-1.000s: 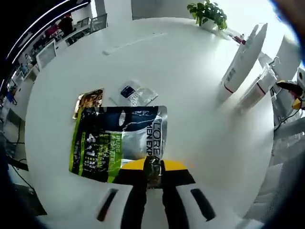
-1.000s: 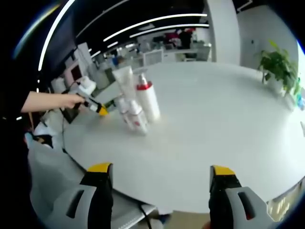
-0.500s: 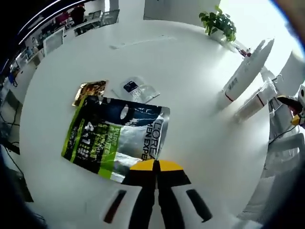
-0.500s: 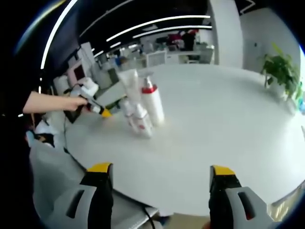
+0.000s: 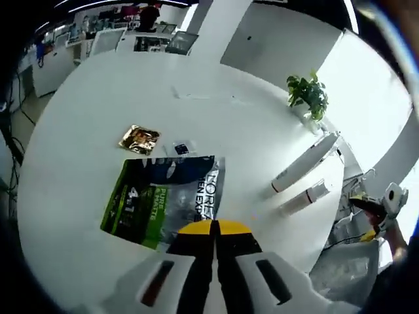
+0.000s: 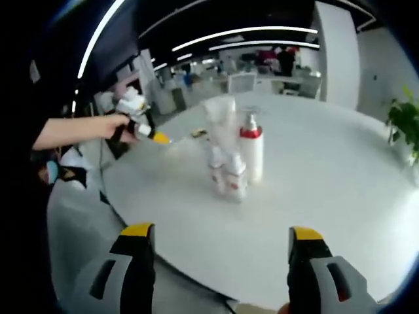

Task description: Arrange the skincare products in the storage area until every visible bottle or jar stands upright without overlapping.

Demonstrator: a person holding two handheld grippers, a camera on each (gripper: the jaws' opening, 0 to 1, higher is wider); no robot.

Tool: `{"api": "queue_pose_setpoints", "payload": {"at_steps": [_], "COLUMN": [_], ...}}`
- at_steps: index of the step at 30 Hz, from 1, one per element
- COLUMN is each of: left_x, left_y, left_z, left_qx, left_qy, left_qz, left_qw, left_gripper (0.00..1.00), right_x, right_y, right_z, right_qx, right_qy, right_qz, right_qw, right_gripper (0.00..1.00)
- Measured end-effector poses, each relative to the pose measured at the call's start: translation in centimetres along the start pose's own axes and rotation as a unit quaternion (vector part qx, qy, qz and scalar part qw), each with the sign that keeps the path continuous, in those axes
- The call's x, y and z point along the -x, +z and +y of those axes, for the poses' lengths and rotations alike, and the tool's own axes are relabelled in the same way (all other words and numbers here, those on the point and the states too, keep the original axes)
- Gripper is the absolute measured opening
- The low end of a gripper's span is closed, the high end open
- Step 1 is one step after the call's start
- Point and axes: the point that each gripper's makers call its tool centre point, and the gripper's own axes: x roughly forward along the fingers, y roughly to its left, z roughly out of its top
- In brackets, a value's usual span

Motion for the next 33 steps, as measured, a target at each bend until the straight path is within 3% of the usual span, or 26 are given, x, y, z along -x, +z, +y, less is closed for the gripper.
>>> {"api": "queue_pose_setpoints", "payload": {"at_steps": [4,10,15,22,26,33], "left_x": [1.7,3.8,4.1,4.8,5.5,7.4], "left_y": [1.3,2.7,3.7,4.4,4.7,5.0], "left_z": [-1.0,-2.5,-1.0,-1.5,-3.5,-5.5], "left_qx": [0.037,0.092,0.109,0.129,0.164,0.158], "left_qy": [-0.015,-0.037,-0.049,-0.065,-0.09,-0.093], "left_qz": [-0.042,-0.092,-0.101,-0.123,-0.145,-0.168], "left_qw": [0.9983,0.9908,0.9877,0.9818,0.9716,0.9685], "left_gripper": [0.0,0.0,0.0,0.0,0.0,0.0], "right_x": [-0.7,-2.0,-2.9,-3.0,-2.9,-3.0], "right_y": [0.9,1.1,1.9,2.3,2.4,4.5], "right_z": [1.5,4.7,7.1,8.5,9.1,10.4], "right_qx": [0.005,0.033,0.048,0.058,0.066,0.13], "right_qy": [0.012,0.05,0.079,0.1,0.104,0.095], "right_qz": [-0.013,-0.003,-0.007,-0.011,-0.012,-0.033], "right_qw": [0.9998,0.9982,0.9957,0.9932,0.9924,0.9864], "right_gripper": [0.84,0.84,0.84,0.84,0.84,0.83]}}
